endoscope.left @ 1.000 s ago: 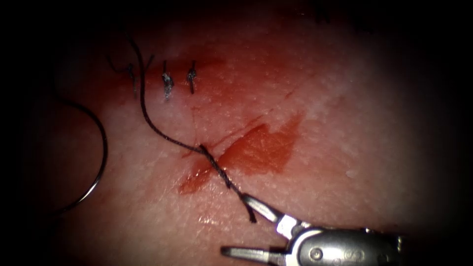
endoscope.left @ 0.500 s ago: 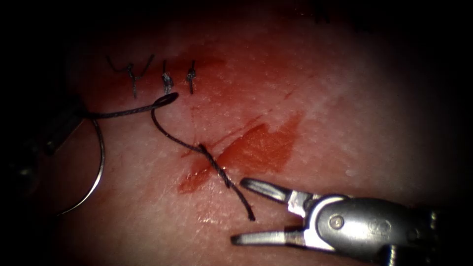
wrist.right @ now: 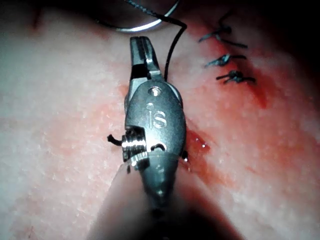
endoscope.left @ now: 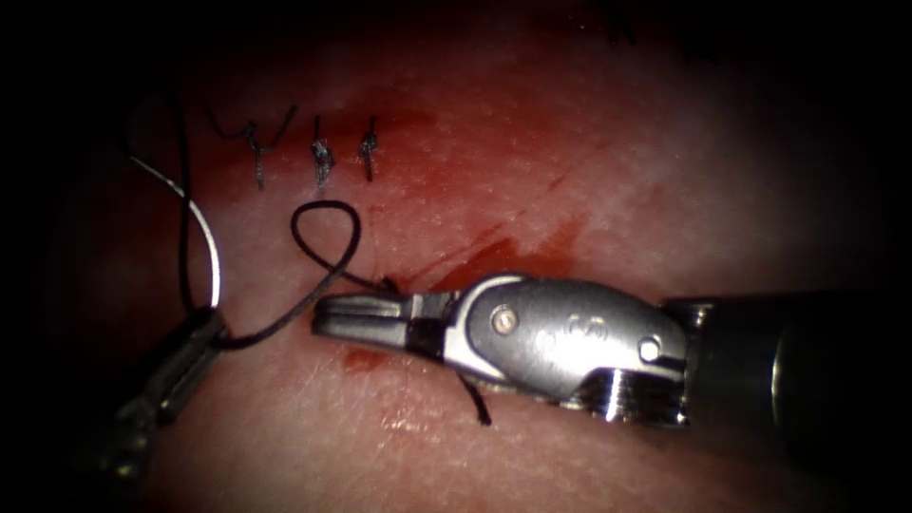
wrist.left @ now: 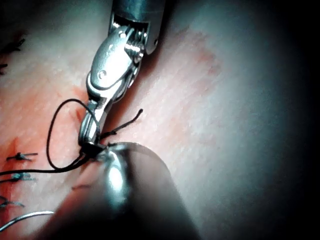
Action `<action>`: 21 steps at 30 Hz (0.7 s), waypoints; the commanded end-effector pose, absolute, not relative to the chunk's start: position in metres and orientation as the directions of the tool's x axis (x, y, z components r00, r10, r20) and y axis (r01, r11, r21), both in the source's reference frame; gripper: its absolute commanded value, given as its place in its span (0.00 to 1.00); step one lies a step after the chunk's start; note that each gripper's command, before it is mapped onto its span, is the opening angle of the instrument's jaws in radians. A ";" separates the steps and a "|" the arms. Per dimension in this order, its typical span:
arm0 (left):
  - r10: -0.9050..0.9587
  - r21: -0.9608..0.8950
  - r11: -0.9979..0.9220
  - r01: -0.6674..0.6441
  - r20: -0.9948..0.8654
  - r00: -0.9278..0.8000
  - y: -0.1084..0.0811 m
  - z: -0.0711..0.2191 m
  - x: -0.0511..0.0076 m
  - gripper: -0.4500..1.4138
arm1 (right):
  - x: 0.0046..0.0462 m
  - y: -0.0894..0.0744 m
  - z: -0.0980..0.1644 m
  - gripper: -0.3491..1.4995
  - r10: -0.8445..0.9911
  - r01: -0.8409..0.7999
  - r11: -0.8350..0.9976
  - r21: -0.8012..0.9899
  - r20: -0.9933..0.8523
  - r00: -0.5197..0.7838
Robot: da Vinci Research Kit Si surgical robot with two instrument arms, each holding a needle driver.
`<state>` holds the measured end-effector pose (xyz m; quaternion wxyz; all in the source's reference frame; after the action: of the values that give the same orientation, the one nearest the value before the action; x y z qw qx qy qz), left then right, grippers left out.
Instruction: Wound Closure
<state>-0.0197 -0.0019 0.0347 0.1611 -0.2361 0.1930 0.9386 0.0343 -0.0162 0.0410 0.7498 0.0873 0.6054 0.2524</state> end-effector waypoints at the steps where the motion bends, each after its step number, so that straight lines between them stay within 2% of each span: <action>1: 0.212 0.279 -0.875 -0.395 -0.513 -0.832 -0.003 0.035 -0.0204 0.00 | 0.0355 -0.015 0.042 0.00 0.478 -0.264 0.861 0.435 -0.869 0.124; 4: 0.213 0.263 -0.881 -0.393 -0.522 -0.826 -0.003 0.035 -0.0212 0.00 | 0.0358 -0.014 0.043 0.00 0.485 -0.259 0.855 0.450 -0.870 0.088; 11: 0.213 0.254 -0.885 -0.391 -0.526 -0.823 -0.003 0.037 -0.0238 0.00 | 0.0358 -0.012 0.044 0.00 0.623 -0.112 0.760 0.640 -0.767 -0.152; 21: 0.209 0.257 -0.885 -0.389 -0.526 -0.824 -0.002 0.040 -0.0254 0.00 | 0.0356 -0.012 0.044 0.00 0.703 0.025 0.695 0.718 -0.673 -0.229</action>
<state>-0.0250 -0.0015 0.0395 0.1597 -0.2489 0.1801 0.9381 0.0346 -0.0119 0.0432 0.5664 0.2536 0.7250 0.2986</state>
